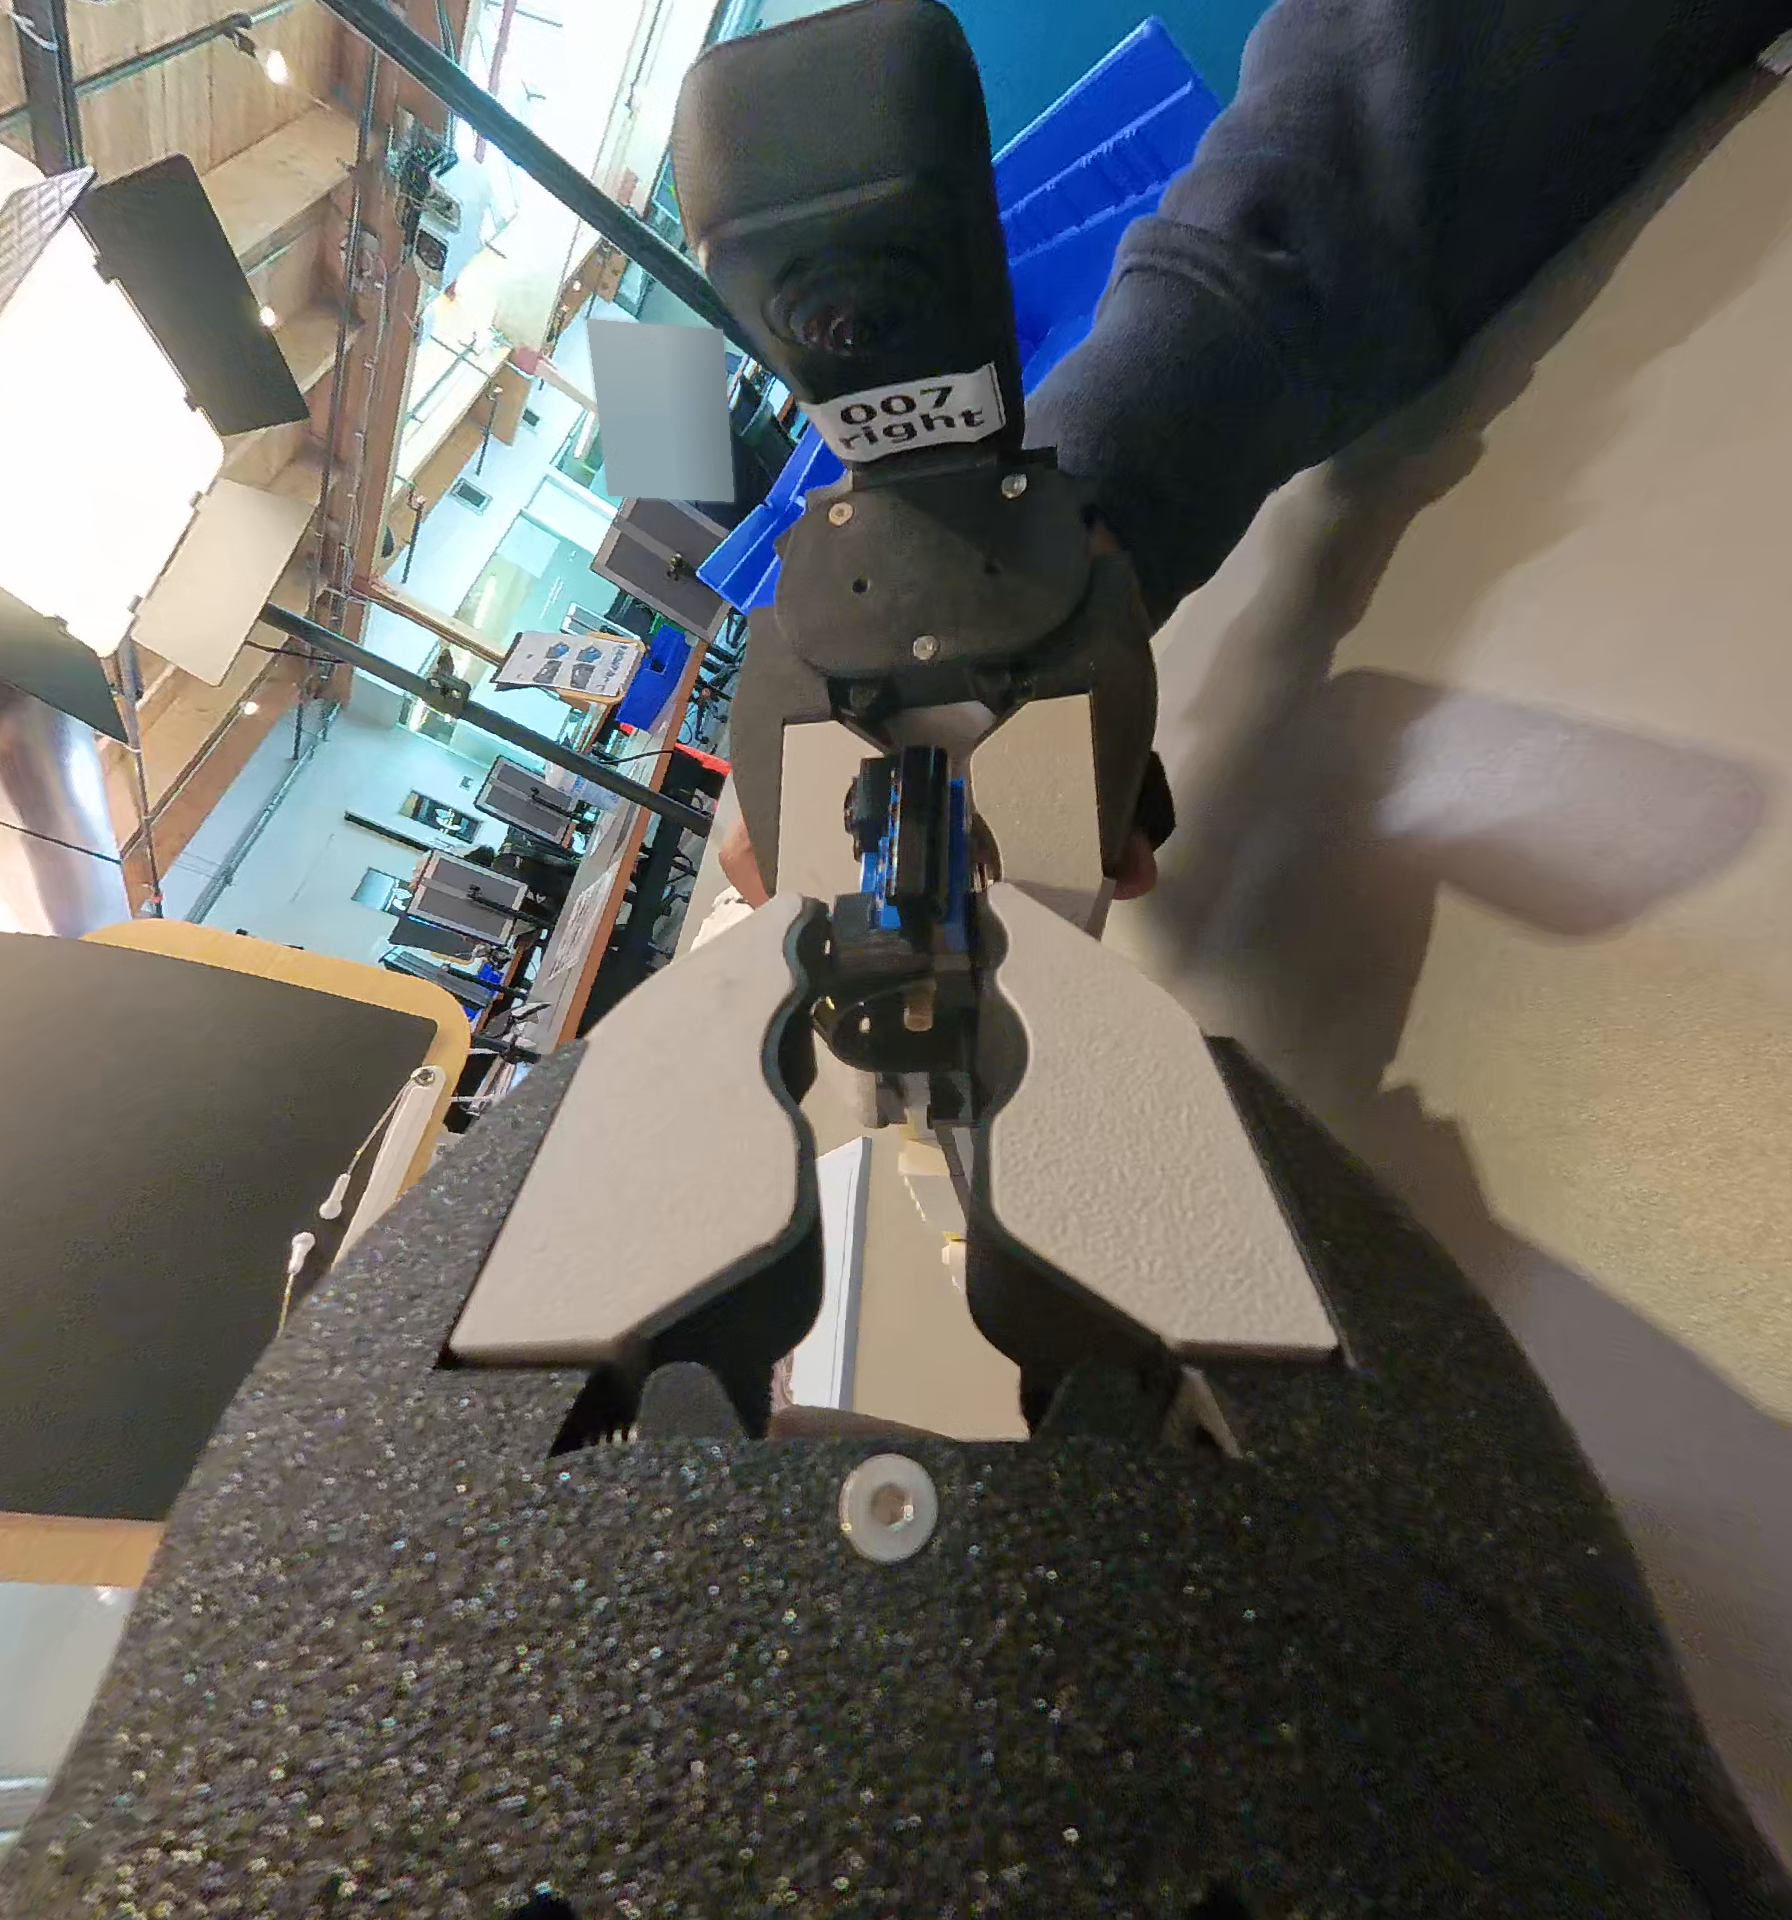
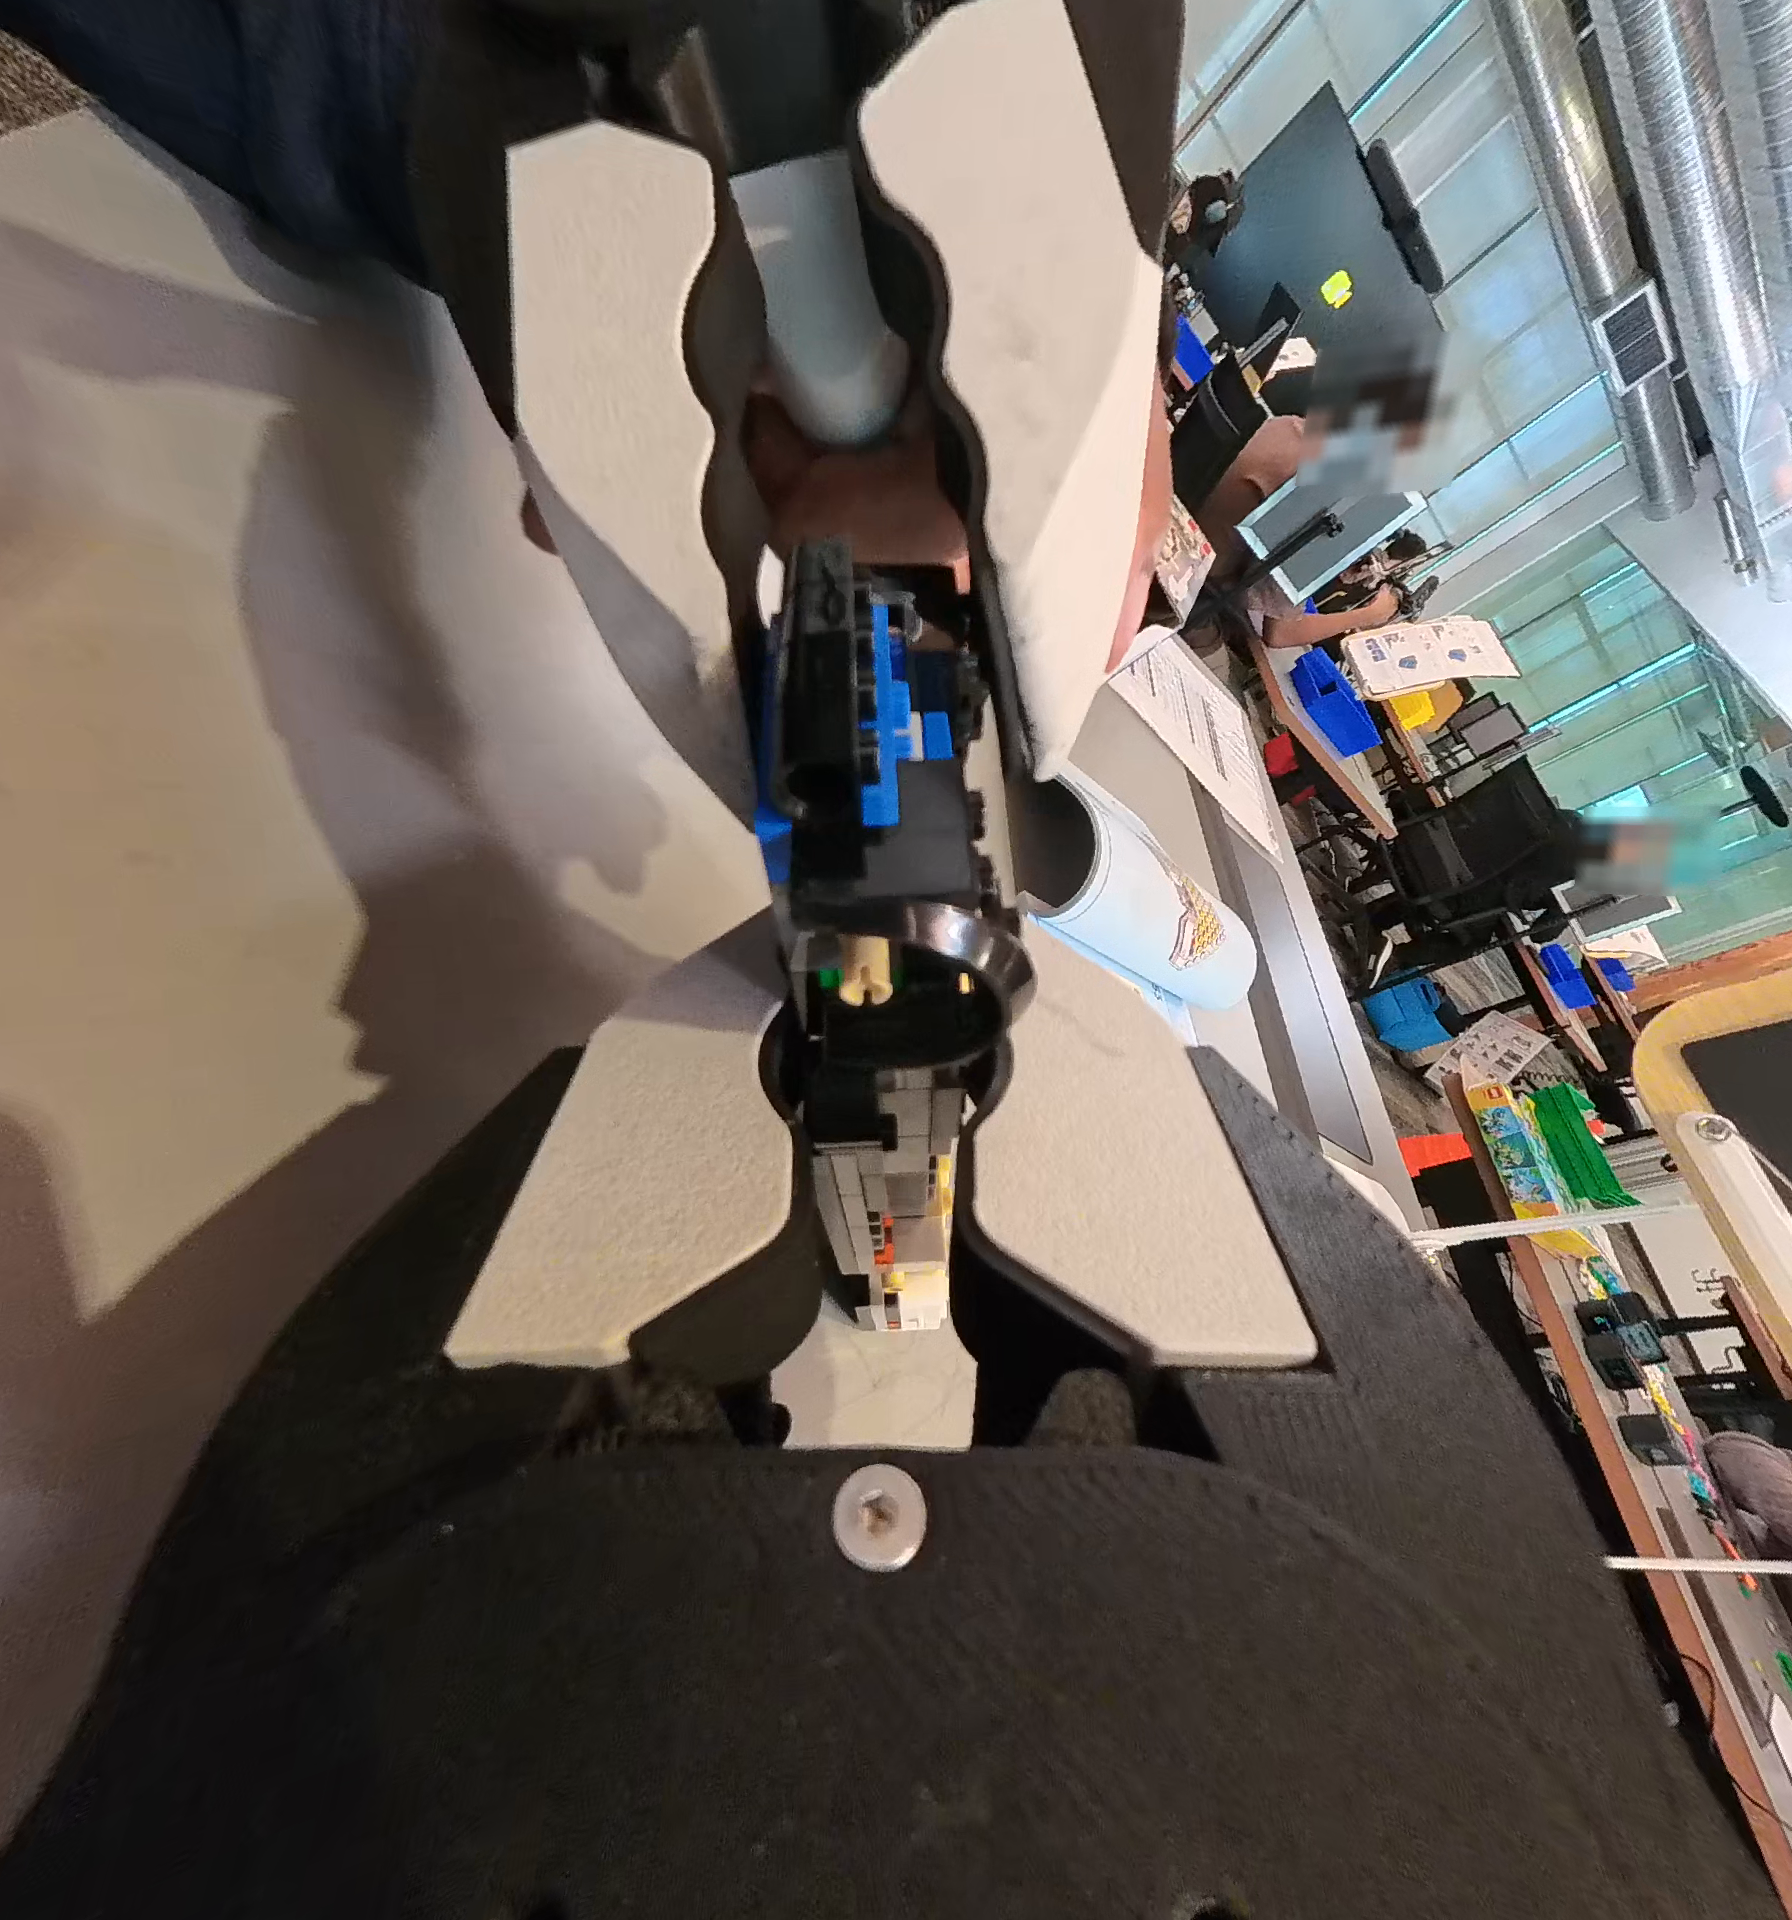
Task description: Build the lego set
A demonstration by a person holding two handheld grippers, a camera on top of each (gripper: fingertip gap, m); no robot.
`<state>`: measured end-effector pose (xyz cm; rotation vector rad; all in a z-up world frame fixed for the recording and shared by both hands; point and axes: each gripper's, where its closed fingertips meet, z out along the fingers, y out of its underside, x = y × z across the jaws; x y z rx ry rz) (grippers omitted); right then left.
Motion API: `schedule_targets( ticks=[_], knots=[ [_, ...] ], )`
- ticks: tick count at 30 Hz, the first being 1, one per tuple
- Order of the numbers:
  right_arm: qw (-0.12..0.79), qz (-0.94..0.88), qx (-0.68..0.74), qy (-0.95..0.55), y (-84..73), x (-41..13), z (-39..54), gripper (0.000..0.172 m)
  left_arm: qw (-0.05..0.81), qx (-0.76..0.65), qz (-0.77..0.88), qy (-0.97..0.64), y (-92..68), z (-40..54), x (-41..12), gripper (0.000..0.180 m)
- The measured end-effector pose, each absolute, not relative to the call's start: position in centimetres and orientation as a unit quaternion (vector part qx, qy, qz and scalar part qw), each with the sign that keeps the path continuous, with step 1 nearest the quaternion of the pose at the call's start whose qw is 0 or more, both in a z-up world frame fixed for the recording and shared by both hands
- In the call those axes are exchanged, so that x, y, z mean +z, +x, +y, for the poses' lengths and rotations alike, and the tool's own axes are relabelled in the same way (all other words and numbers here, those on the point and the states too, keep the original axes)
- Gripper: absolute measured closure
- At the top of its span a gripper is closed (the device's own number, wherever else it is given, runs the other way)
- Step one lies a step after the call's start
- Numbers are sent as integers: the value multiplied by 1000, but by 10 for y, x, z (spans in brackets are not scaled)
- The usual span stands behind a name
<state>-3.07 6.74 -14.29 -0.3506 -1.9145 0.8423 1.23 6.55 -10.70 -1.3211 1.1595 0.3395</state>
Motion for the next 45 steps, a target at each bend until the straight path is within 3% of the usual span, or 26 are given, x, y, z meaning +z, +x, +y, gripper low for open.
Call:
schedule_targets(
  ticks=[30, 37, 45],
  knots=[
    [492, -790, 339, -136, -30, -146, 66, 147, 634, 140, 518, -557, 16, 64, -109, 156],
    [495, -786, 346, -131, -29, -145, 63, 147, 651, 49, 475, -590, 5, 63, -112, 129],
    [496, -787, 342, -132, -29, -145, 64, 147, 646, 67, 484, -587, 4, 67, -119, 150]
  ],
)
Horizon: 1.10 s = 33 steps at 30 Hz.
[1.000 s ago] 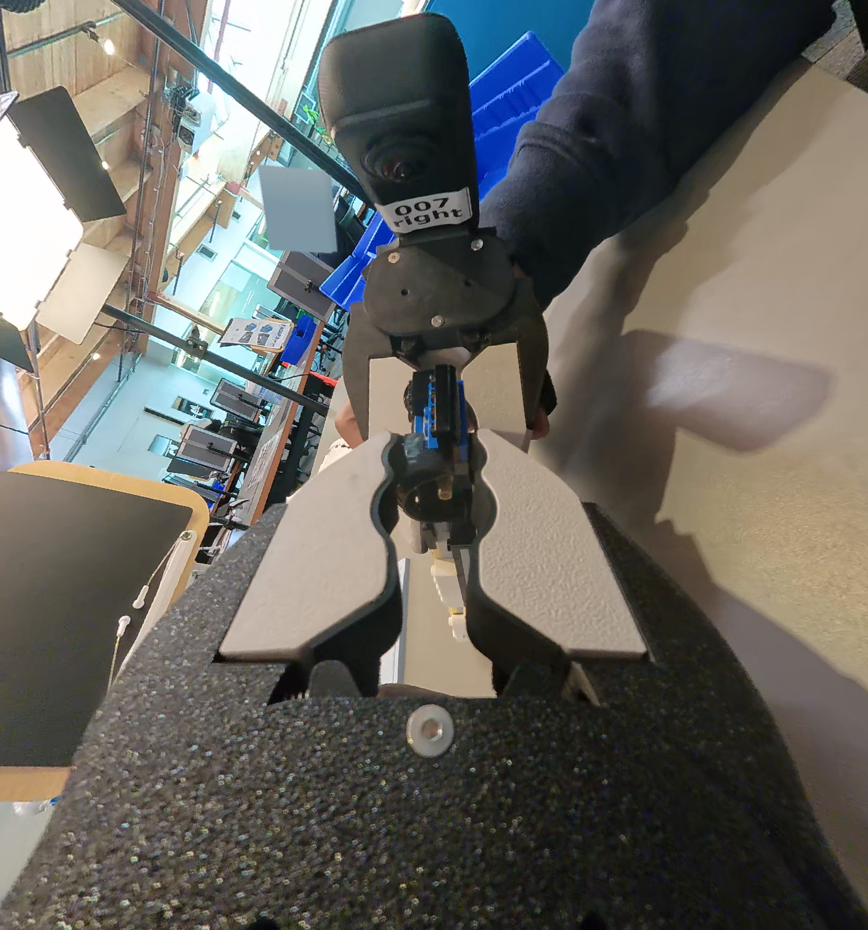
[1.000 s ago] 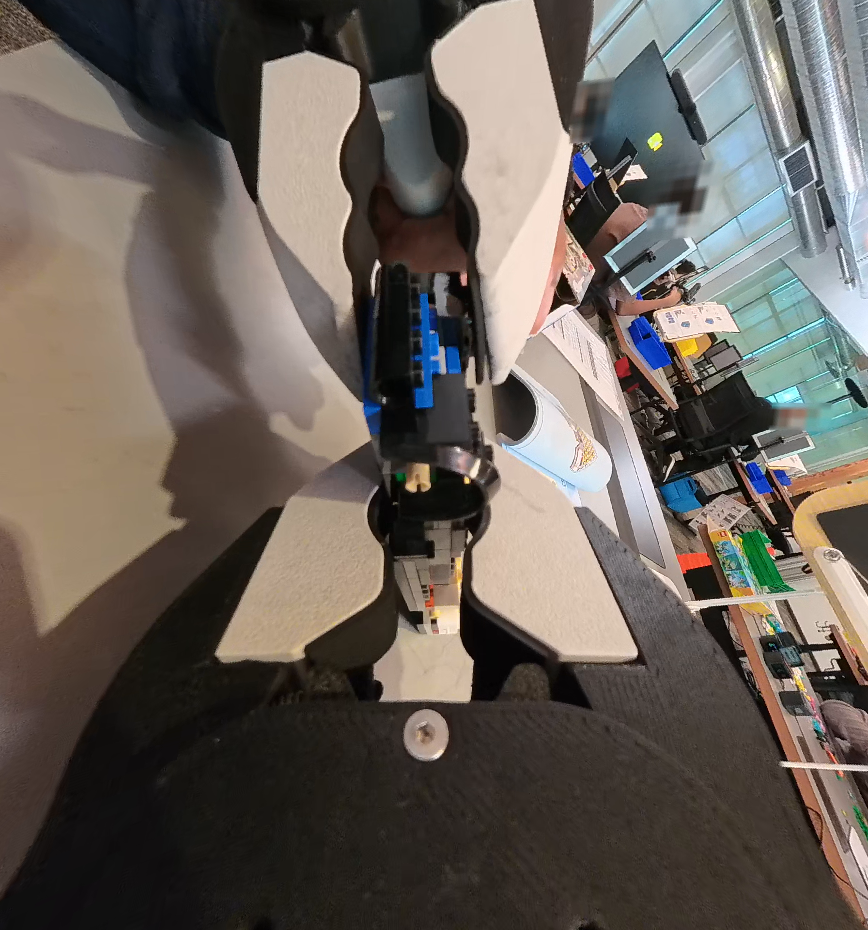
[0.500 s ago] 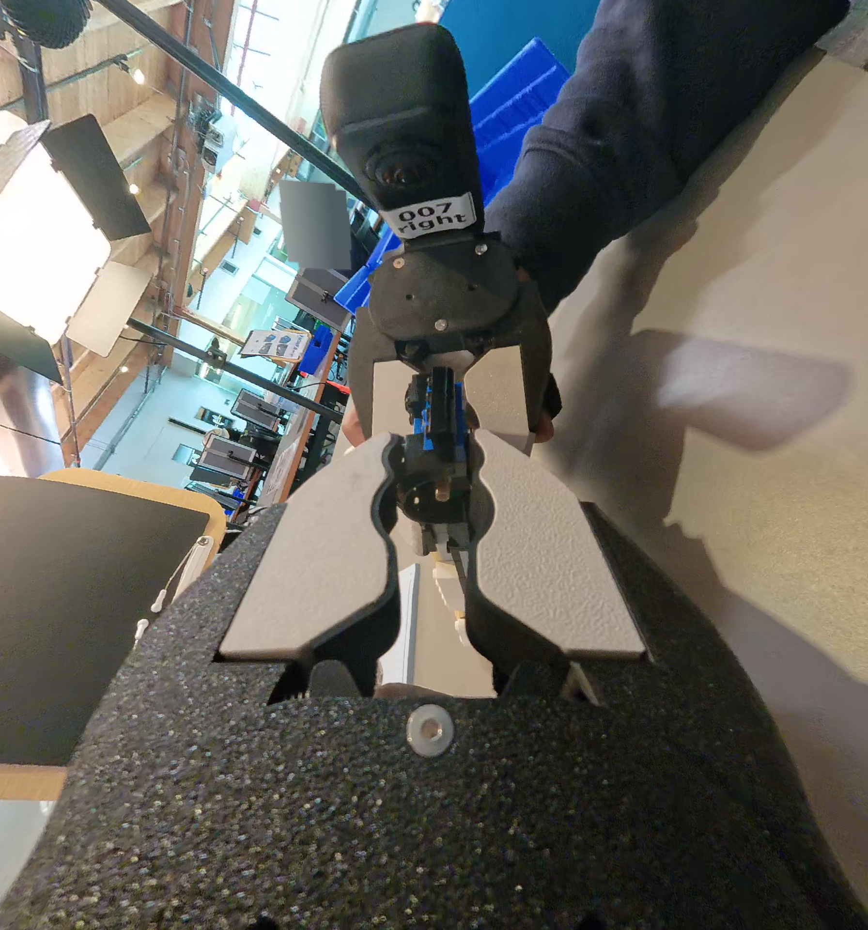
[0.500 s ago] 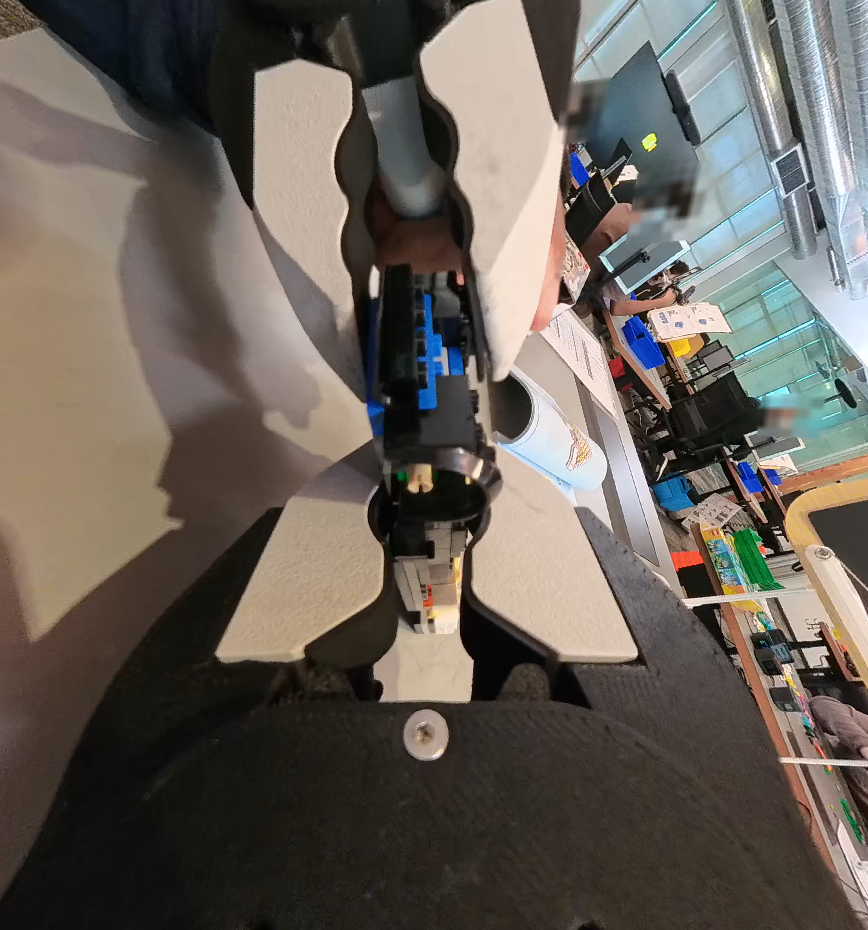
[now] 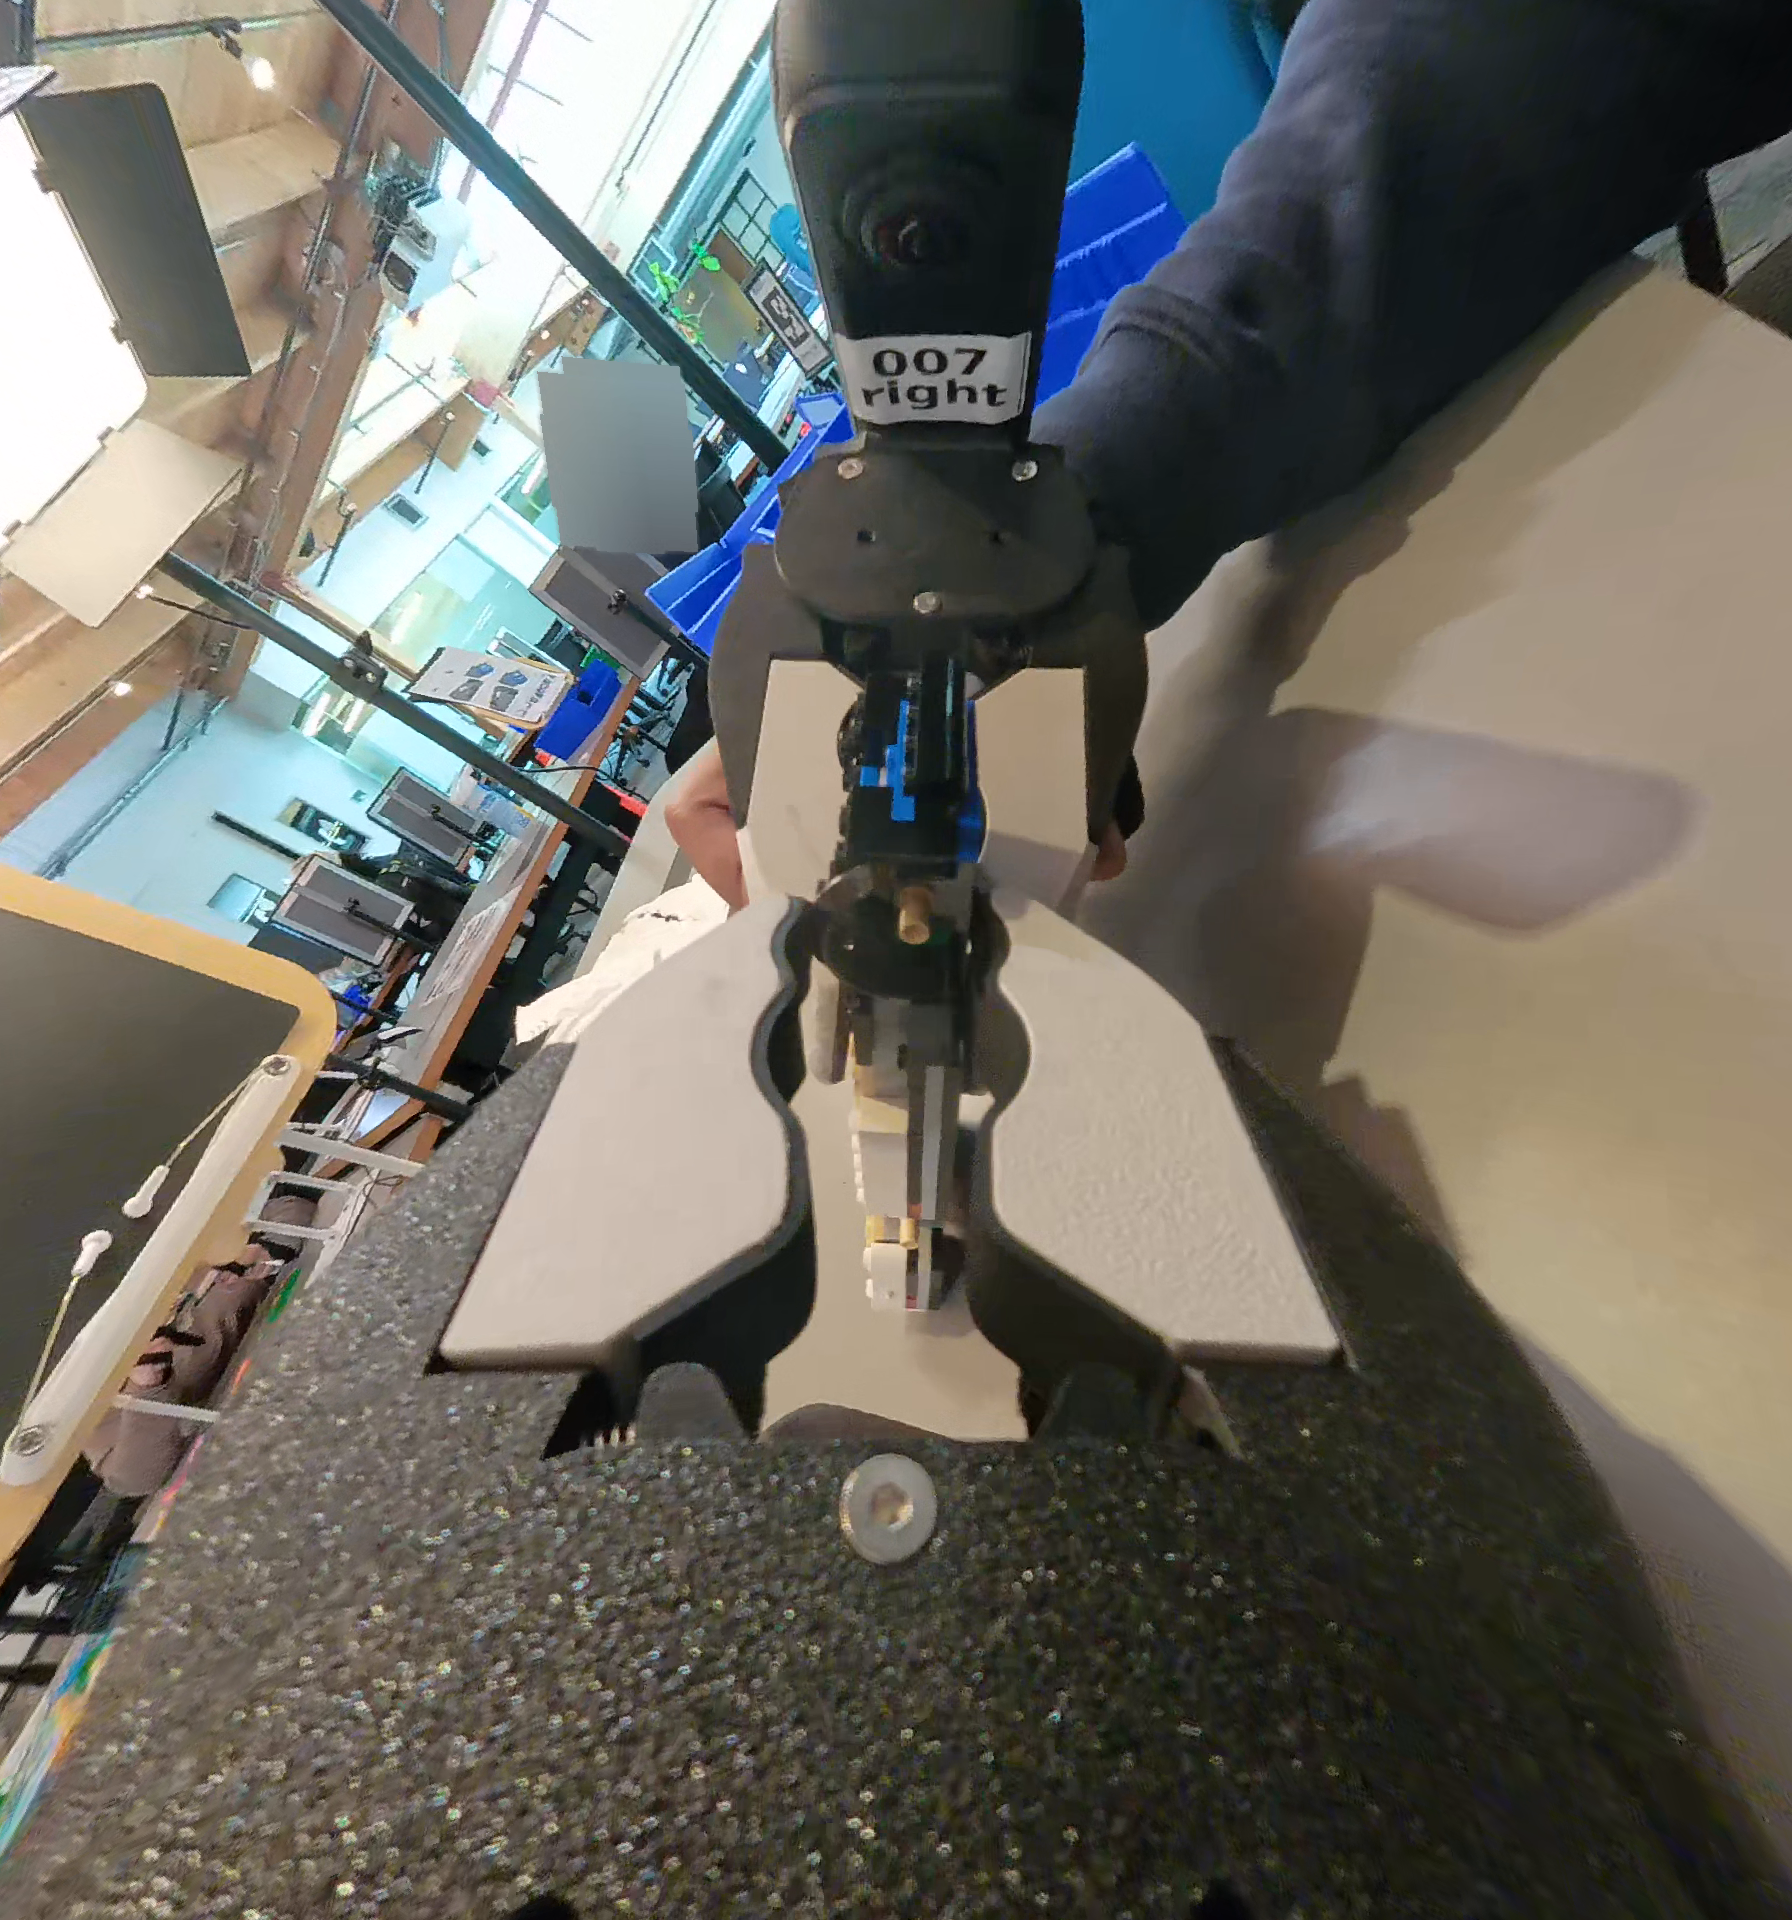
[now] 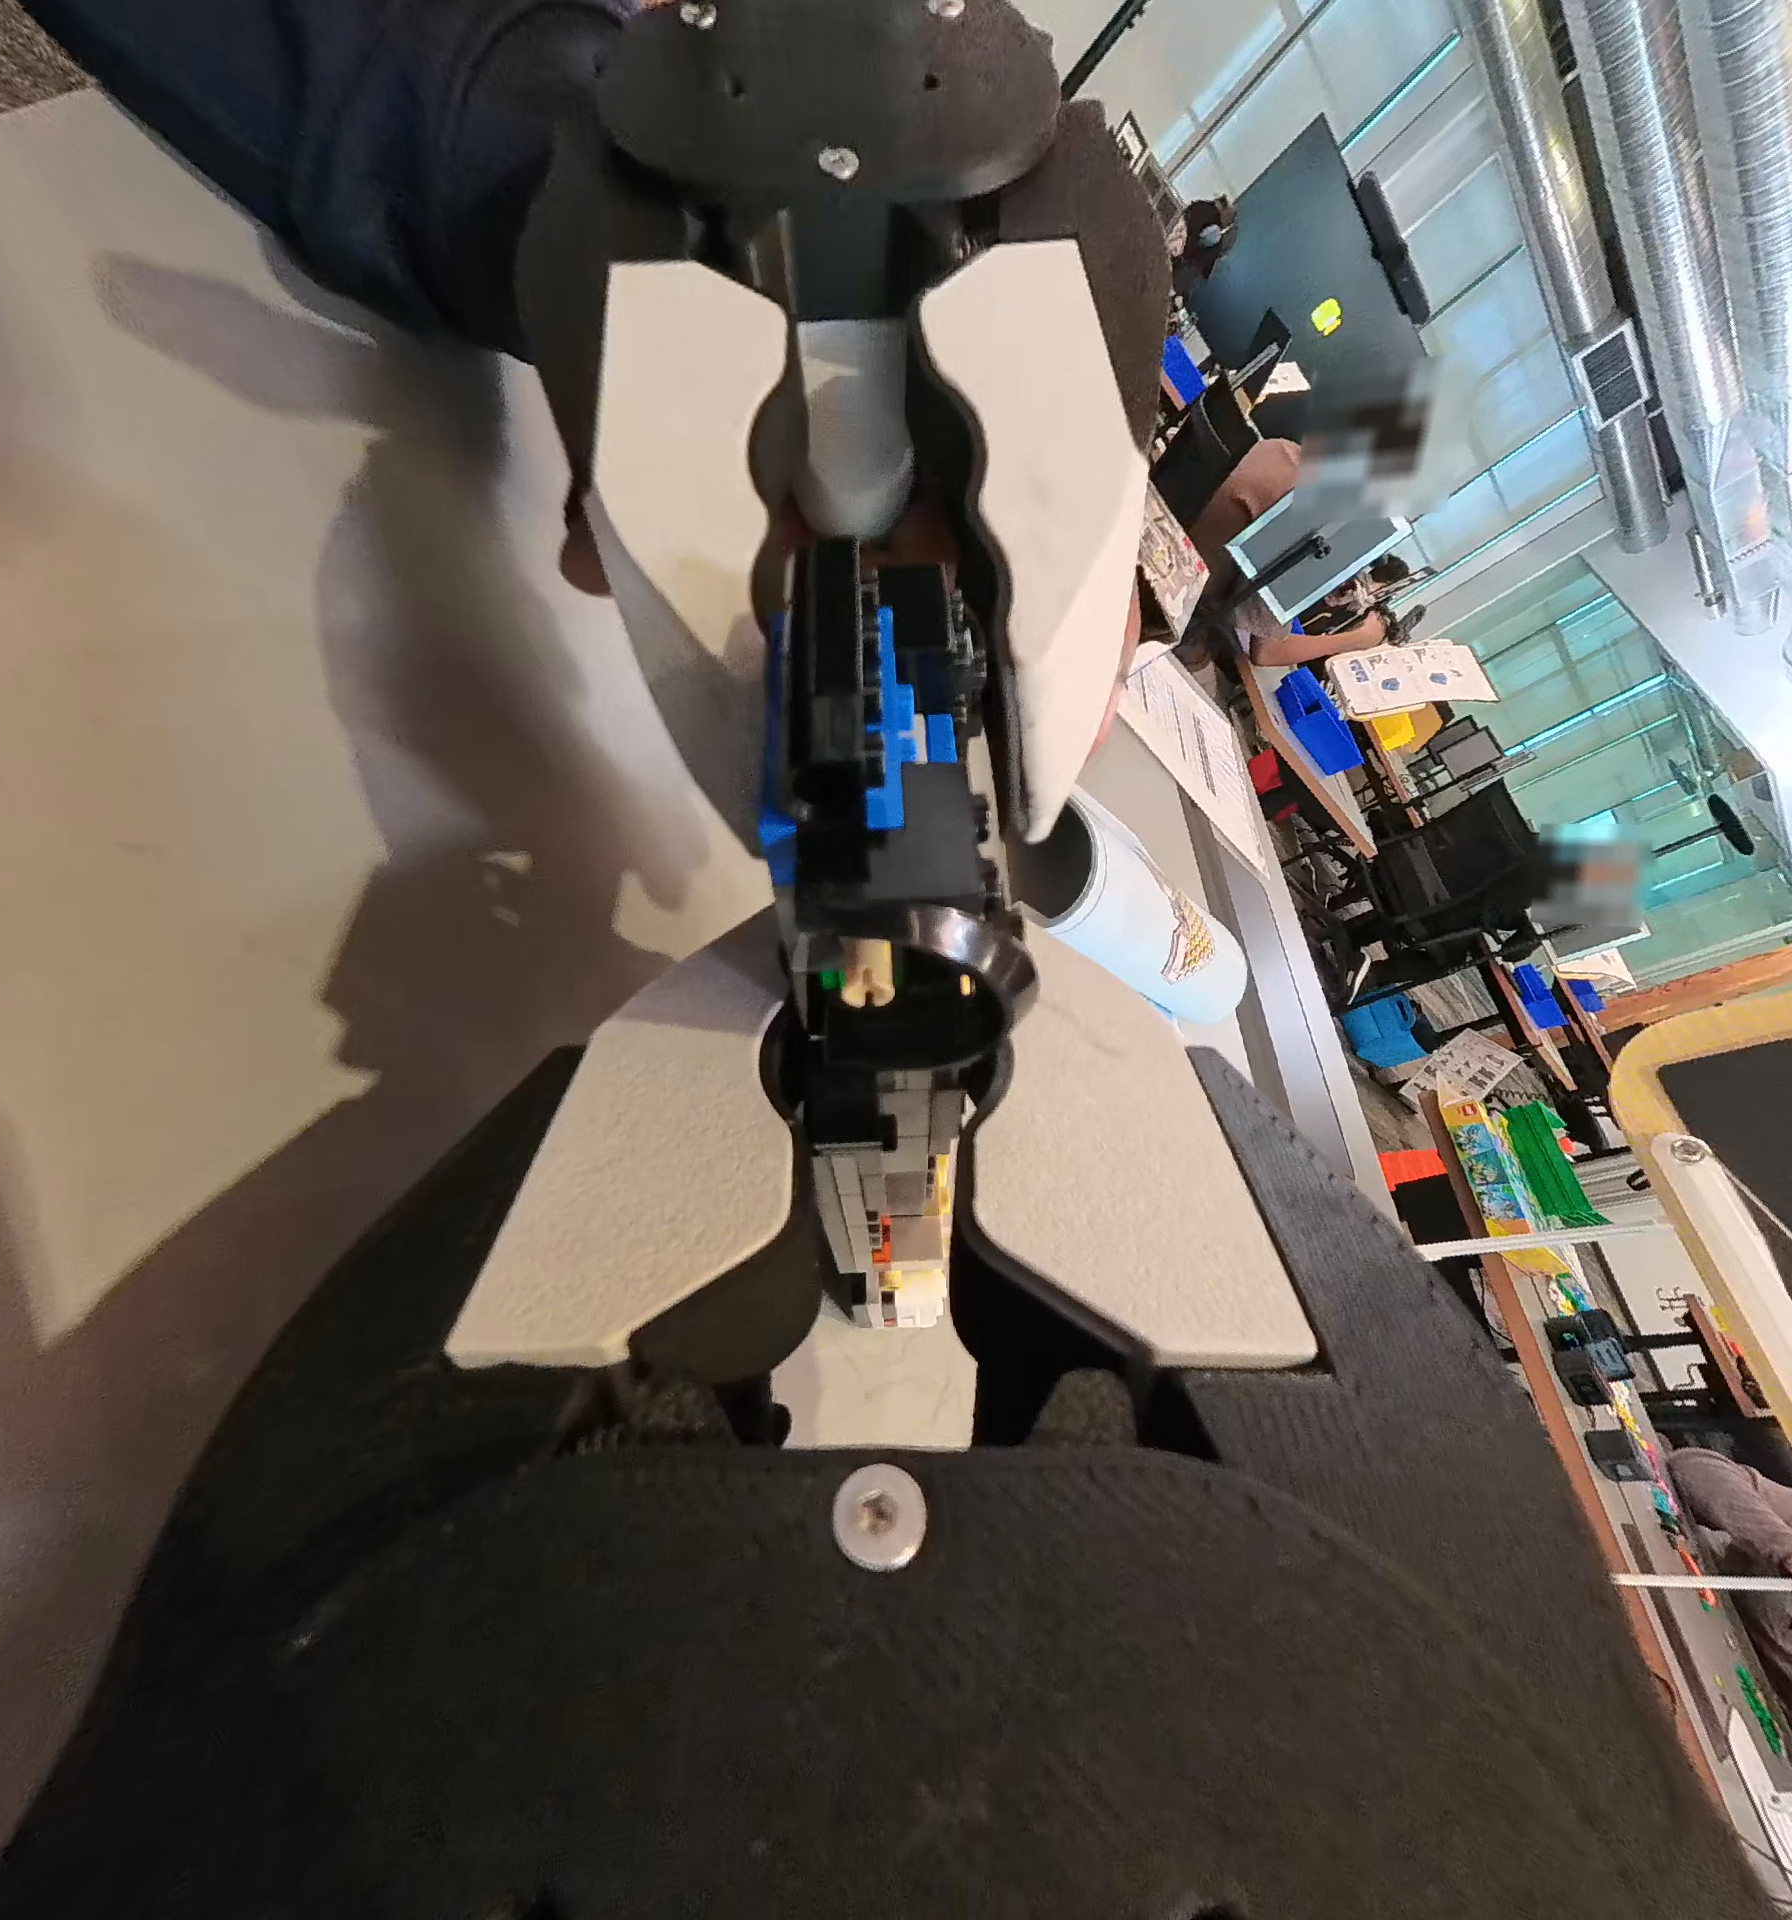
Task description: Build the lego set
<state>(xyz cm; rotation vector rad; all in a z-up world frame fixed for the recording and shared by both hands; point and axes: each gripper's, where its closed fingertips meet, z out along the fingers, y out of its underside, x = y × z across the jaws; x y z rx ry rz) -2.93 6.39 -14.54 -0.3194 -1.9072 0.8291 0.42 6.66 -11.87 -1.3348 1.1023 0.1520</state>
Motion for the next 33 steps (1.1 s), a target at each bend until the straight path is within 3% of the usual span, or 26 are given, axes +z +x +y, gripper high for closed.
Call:
schedule_targets(
  ticks=[21, 23, 26, 33],
  knots=[
    [492, -794, 335, -123, -29, -149, 63, 147, 634, 43, 497, -591, 7, 66, -124, 153],
    [498, -789, 339, -125, -30, -147, 65, 147, 640, 48, 483, -595, 4, 69, -125, 150],
    [506, -783, 344, -115, -28, -145, 64, 147, 646, 44, 468, -601, -2, 70, -126, 129],
    [532, -756, 365, -107, -27, -133, 63, 147, 640, 18, 437, -632, -21, 76, -138, 126]
  ],
)
